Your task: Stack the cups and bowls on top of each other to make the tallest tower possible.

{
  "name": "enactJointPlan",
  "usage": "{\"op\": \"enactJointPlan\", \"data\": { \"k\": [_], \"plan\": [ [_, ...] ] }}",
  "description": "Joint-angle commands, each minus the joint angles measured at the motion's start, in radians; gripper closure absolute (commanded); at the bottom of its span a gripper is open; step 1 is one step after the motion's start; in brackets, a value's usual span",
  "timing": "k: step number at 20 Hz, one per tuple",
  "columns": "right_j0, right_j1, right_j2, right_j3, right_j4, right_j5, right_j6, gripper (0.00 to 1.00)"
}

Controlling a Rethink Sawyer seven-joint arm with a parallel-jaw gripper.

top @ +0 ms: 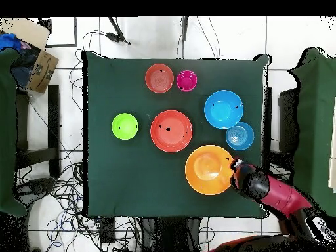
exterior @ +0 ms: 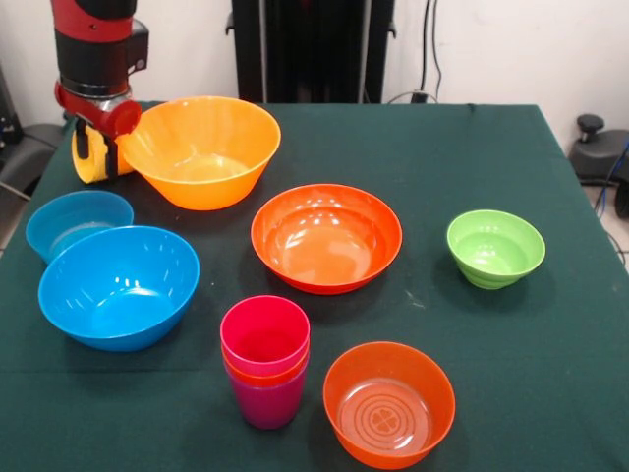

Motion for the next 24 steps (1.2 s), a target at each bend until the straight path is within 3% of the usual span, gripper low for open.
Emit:
{"op": "enactJointPlan", "data": {
  "k": [1,9,14,15,24],
  "plan": [
    [-0.021,-0.036,0.196,0.020,-0.090,0.220,-0.183,0.00],
    [-0.121,-0.040,0.352,0.099,-0.137,0.238,-0.208,0.00],
    [-0.112,-0.036,0.345,0.099,-0.161,0.232,-0.163,0.00],
    [-0.116,-0.035,0.350,0.100,-0.177,0.227,-0.158,1.00],
    [-0.112,-0.037,0.342,0.094,-0.226,0.222,-0.145,1.00]
  ]
}}
